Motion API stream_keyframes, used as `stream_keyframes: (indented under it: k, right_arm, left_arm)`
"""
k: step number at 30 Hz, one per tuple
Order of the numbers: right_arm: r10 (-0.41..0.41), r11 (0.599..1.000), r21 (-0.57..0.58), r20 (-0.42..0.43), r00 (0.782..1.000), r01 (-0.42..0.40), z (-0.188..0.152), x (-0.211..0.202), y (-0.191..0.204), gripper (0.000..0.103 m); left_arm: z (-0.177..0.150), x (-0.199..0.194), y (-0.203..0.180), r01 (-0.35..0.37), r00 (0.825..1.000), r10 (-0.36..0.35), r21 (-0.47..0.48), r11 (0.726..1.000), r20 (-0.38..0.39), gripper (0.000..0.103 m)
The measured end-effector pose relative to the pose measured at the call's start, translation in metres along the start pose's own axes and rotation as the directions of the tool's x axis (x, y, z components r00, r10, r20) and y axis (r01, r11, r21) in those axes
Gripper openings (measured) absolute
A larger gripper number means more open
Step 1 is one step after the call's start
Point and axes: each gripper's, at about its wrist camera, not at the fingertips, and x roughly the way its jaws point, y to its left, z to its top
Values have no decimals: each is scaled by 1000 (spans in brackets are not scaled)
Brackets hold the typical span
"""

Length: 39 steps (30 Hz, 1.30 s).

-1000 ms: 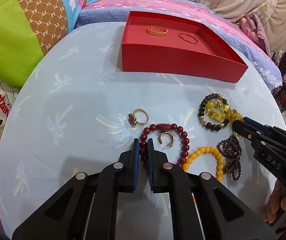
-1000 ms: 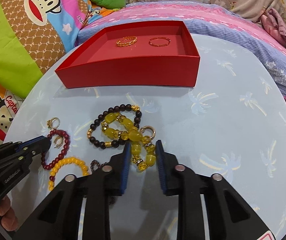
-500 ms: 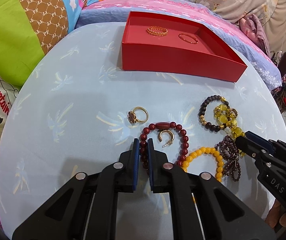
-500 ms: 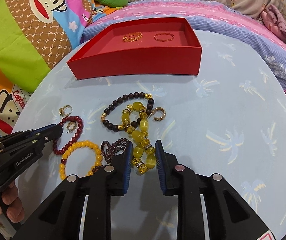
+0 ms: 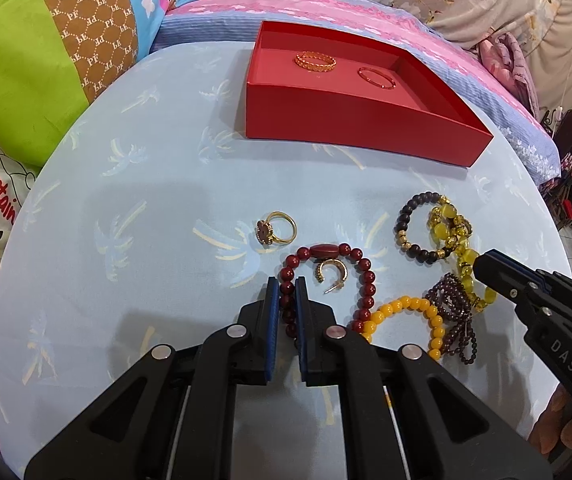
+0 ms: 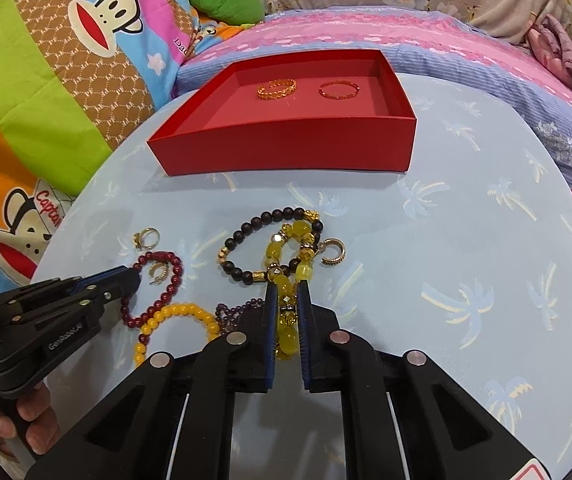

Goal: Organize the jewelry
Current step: 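Carry both bead bracelets into the red box and open both tools beside the bangles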

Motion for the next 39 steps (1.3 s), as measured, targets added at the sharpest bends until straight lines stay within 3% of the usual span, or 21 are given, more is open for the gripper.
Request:
stream_keyframes:
  k: [11, 24, 33, 39]
  right_arm:
    - [59, 998, 32, 70, 996, -61, 18, -33, 4, 9]
    - [53, 997, 42, 136, 989, -59, 50, -61, 1, 9]
    - [49, 999, 5, 200, 979, -51, 100, -67, -3, 9]
    - [33, 999, -9, 208, 978, -32, 142, -47, -8, 9]
  left_arm:
    - [8, -16, -4, 20, 1000, -20, 6, 1000, 19, 8]
    - [41, -54, -28, 92, 993, -97, 75, 993, 68, 8]
    - [96, -66, -50, 147, 979, -164, 135, 980, 125, 8]
    - [146, -45, -56, 153, 973, -174, 140, 978, 151, 8]
